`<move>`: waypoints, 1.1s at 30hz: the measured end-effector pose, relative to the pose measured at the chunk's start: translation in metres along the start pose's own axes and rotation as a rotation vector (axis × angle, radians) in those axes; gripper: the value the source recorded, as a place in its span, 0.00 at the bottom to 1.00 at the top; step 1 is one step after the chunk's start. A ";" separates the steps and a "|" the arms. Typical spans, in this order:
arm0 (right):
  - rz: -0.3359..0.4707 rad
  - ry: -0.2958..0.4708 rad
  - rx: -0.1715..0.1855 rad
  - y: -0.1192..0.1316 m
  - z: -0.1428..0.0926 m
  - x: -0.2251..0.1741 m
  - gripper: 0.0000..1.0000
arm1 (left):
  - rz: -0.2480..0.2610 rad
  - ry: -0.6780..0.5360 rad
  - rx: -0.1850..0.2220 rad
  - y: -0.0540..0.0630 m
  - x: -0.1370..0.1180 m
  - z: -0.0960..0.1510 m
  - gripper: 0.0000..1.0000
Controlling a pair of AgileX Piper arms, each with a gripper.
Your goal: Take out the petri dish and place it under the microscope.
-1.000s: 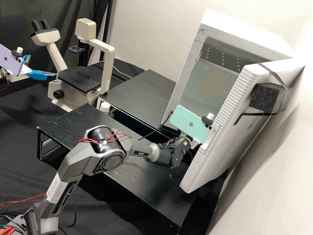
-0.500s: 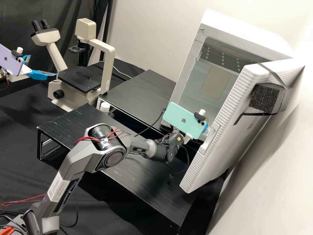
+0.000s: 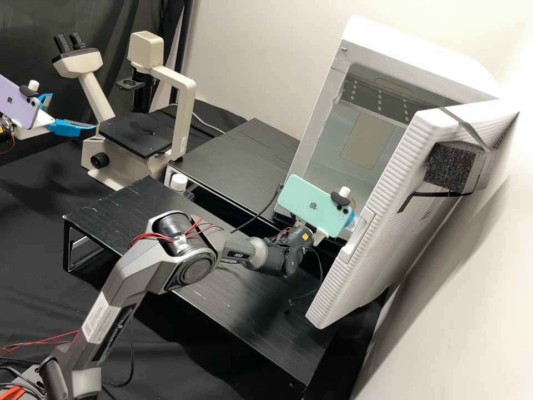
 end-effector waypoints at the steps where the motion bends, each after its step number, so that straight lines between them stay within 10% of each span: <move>1: 0.002 -0.006 -0.002 0.002 0.002 0.000 0.00 | 0.000 0.000 0.000 0.000 0.000 0.000 1.00; 13: 0.023 -0.027 -0.002 0.010 0.013 0.001 0.00 | 0.000 0.000 0.000 0.000 0.000 0.000 1.00; 14: 0.023 -0.027 -0.002 0.010 0.013 0.001 1.00 | 0.000 0.000 0.000 0.000 0.000 0.000 1.00; 33: 0.020 -0.040 -0.011 0.011 0.012 0.003 1.00 | 0.000 0.000 0.000 0.000 0.000 0.000 1.00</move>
